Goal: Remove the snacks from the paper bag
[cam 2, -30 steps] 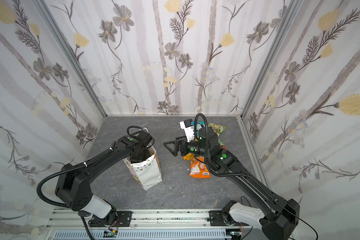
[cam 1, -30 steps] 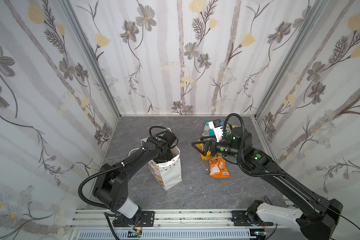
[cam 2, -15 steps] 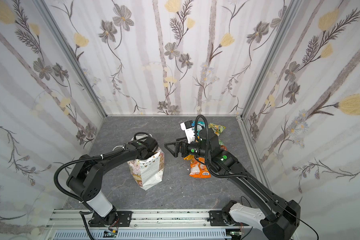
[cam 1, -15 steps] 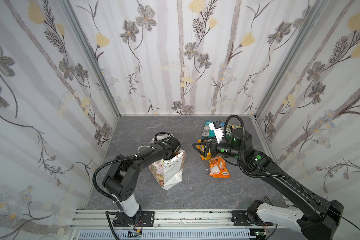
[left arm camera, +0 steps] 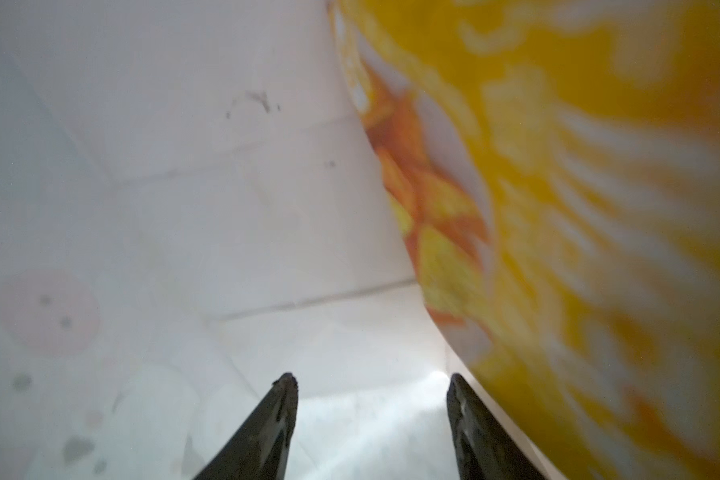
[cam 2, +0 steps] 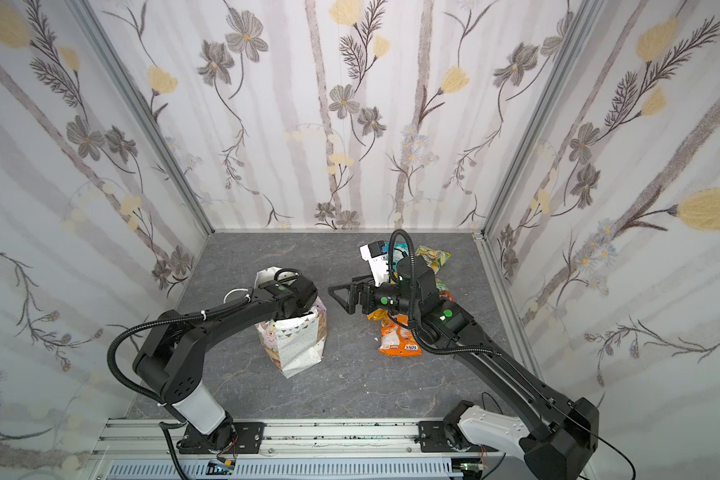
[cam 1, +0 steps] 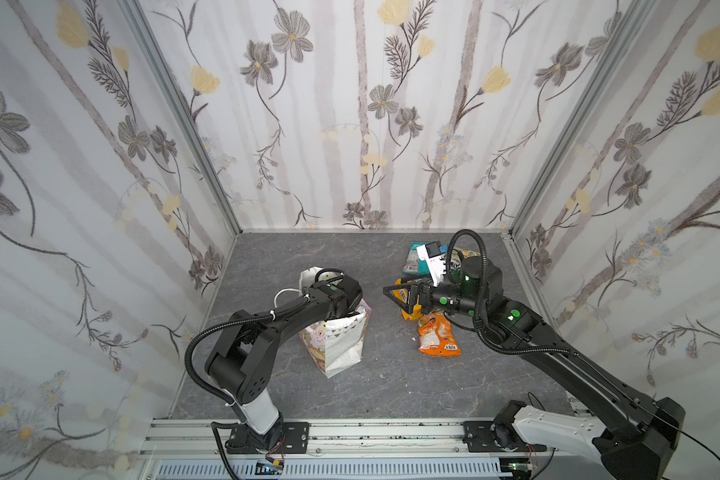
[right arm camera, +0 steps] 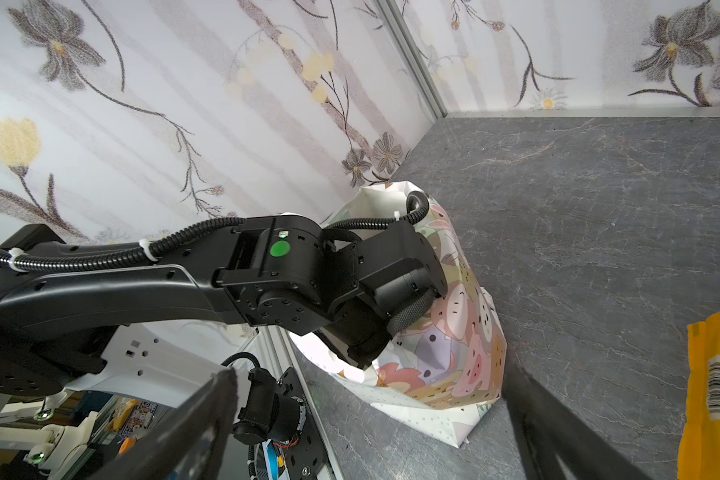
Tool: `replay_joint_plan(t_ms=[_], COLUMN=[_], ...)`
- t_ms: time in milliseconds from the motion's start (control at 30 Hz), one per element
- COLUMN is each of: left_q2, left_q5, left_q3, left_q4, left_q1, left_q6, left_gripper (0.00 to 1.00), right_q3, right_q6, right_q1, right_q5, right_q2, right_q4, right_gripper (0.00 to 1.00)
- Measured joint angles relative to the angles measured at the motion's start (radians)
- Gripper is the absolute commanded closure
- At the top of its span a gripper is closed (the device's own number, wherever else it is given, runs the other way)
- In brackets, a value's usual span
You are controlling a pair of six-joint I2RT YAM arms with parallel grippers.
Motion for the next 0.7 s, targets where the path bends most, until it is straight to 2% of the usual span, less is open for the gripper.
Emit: replay_joint_plan(t_ms=[100,400,533,700], left_q2=[-0.019,0.018,0.034,0.046], left_q5=[-0.001,0.039,0.045,0.029], left_q3=[0.005,-0.128,-0.156,-0.182], left_q4=[-0.014,0.051,0.107,0.115], left_q1=[0.000,0.000,-0.001,0.005], left_q6=[0.009,-0.004,-0.010,-0.010], left_gripper=[0.29,0.26,0.37,0.66], right_q3=[0.000,-0.011,-0.011,-0.010], right_q6=[0.000,0.000,0.000,0.000], right_q1=[0.000,0.000,0.000,0.000], right_q5=[0.000,0.000,0.001,0.001], right_q2=[0.000,-0.013,-0.014,-0.015], right_q4=[0.000,0.000,0.000,0.000], right_gripper=[0.01,0.01,0.01,0.01])
